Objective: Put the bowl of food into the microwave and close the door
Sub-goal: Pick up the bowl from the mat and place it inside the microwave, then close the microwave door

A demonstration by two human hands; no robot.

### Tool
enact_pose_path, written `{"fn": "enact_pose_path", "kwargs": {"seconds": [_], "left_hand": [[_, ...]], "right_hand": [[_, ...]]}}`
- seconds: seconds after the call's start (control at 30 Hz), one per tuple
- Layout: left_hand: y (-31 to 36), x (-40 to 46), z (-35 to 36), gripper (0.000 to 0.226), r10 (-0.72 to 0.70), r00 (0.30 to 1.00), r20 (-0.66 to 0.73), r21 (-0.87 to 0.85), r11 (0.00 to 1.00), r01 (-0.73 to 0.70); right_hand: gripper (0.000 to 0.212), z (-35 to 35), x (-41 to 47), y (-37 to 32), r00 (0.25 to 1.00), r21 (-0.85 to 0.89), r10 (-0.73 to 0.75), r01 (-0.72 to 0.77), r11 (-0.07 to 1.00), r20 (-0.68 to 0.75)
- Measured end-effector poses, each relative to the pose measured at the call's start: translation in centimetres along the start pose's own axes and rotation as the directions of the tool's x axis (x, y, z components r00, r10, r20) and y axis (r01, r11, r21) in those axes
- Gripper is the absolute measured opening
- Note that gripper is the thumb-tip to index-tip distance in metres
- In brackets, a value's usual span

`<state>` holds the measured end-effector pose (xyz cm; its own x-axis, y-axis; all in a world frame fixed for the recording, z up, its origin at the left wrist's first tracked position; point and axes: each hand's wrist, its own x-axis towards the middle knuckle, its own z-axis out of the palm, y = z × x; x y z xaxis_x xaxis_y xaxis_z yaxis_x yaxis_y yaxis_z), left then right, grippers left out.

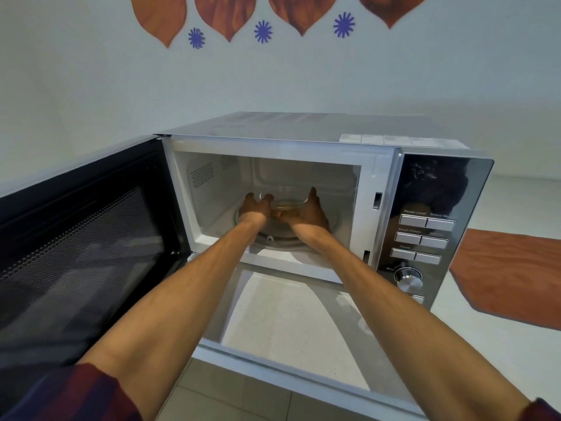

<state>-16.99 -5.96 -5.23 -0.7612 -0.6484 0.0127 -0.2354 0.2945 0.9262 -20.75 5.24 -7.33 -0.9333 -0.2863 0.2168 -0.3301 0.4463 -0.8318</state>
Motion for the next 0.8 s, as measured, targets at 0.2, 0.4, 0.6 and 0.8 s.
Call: {"fn": "enact_pose_path", "kwargs": {"seconds": [0.2,0.4,0.6,0.8], "left_hand": [[-0.3,-4.3,-2.4,0.046,0.187,0.981,-0.045,0.052,0.981,-0.185],[1.1,-10.8,-6.4,0.058,0.386,0.922,-0.011,0.254,0.893,-0.371],[2.3,-18.3,-11.3,0.062,0.529,0.845,0.076,0.422,0.751,-0.508],[3.7,-25.2,-16.5,0.06,0.648,0.742,0.172,0.673,0.472,-0.569]], "right_hand": [[0.082,-1.5,-4.3,-1.6,0.989,-0.206,-0.144,0.147,0.968,0.029],[0.08,-3.3,-10.3,-5.3,0.956,-0.436,-0.291,0.25,0.864,-0.028],[0.085,-4.9,-17.4,-9.4,0.938,-0.547,-0.344,0.261,0.795,-0.052],[0.082,-6.7,-24.4,-13.3,0.895,-0.694,-0.442,0.278,0.664,-0.064]]}}
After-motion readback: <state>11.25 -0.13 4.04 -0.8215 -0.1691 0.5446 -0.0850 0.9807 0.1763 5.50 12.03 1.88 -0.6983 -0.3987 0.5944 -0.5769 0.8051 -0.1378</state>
